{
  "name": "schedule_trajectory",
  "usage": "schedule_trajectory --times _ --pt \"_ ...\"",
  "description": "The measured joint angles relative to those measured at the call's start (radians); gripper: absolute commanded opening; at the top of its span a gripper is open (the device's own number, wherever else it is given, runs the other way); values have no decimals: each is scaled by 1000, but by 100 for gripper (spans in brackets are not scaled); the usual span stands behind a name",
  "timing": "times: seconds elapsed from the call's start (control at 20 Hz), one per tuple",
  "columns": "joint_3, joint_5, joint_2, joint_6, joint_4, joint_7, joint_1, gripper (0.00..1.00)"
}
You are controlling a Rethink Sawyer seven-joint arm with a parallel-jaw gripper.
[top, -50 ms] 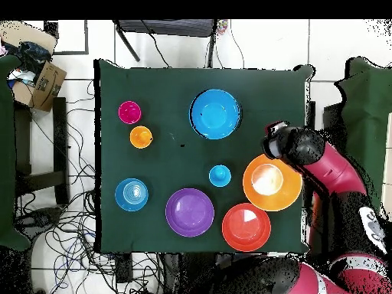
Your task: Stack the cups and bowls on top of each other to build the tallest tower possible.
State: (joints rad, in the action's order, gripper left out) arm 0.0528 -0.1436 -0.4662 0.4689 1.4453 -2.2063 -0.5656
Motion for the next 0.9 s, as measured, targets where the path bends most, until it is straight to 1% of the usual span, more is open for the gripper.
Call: schedule_trajectory --times 0.35,0.9 --pt "0 0 11 -26 5 0 0 100" --pt "0 0 14 -101 29 0 2 100"
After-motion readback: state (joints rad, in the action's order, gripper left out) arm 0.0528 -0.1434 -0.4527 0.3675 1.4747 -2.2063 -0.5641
